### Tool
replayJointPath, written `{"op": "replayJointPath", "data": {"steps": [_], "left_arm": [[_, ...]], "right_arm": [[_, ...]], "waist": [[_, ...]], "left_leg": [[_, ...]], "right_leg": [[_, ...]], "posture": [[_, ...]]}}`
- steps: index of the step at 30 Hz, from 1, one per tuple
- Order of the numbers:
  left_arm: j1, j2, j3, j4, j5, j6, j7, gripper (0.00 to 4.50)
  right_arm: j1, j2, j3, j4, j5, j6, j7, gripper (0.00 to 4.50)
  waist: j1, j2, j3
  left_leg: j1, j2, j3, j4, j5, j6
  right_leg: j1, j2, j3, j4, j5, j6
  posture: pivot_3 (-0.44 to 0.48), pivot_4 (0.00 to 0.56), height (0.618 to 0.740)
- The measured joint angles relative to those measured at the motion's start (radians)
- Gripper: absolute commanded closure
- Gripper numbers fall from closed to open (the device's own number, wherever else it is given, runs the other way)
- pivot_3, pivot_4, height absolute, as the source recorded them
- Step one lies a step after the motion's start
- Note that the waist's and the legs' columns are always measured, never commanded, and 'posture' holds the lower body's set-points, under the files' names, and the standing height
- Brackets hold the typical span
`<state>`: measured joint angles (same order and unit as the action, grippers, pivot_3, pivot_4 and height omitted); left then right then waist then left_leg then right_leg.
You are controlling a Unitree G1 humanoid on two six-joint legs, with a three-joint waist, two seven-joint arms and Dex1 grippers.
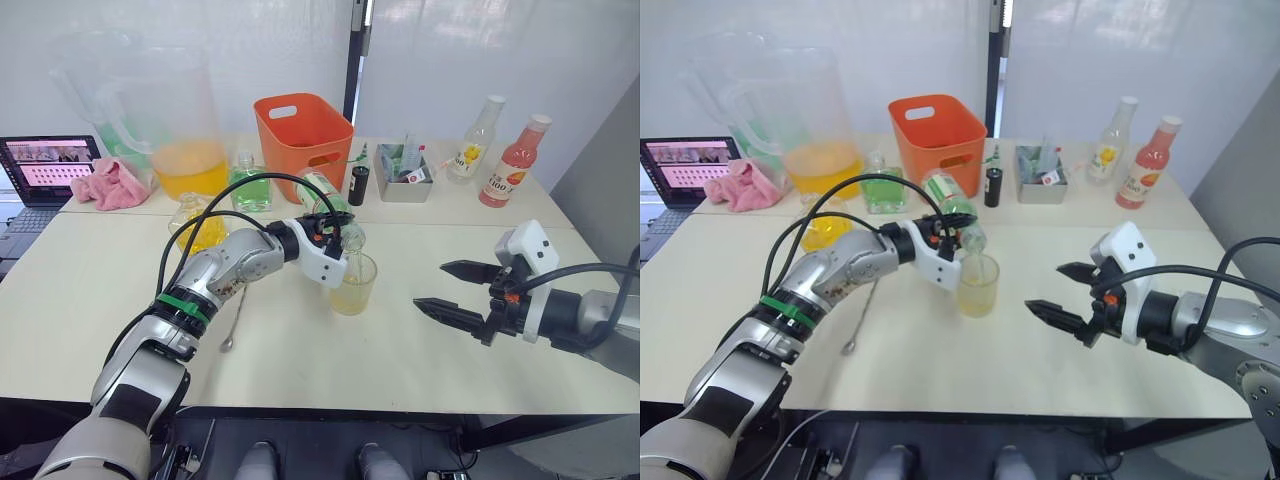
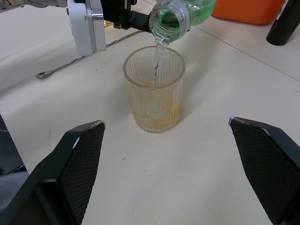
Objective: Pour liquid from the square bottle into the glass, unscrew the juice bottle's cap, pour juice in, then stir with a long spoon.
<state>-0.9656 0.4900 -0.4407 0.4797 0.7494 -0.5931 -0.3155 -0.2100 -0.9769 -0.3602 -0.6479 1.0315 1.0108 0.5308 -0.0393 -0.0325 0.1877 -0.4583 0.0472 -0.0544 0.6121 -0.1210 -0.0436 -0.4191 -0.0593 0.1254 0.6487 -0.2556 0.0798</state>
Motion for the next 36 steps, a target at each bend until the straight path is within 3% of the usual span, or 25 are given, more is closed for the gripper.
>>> {"op": "replayJointPath", "data": {"steps": [17,36], "left_arm": [[0.005,-0.002,-0.012,-0.012,0.005,0.008,-0.004,3.08],[0.074,-0.037,0.126,-0.142,-0.367,0.315,-0.27,3.08]], "right_arm": [[0.0,0.0,0.0,0.0,-0.01,0.0,0.013,0.02],[-0.039,0.0,0.041,0.035,-0.046,-0.007,0.057,0.02]], "waist": [[0.0,0.0,0.0],[-0.003,0.0,0.0]], "left_leg": [[0.0,0.0,0.0,0.0,0.0,0.0],[0.0,0.0,0.0,0.002,0.0,0.0]], "right_leg": [[0.0,0.0,0.0,0.0,0.0,0.0],[0.0,0.0,0.0,0.002,0.0,0.0]], "posture": [[0.0,0.15,0.74],[0.0,0.15,0.74]]}}
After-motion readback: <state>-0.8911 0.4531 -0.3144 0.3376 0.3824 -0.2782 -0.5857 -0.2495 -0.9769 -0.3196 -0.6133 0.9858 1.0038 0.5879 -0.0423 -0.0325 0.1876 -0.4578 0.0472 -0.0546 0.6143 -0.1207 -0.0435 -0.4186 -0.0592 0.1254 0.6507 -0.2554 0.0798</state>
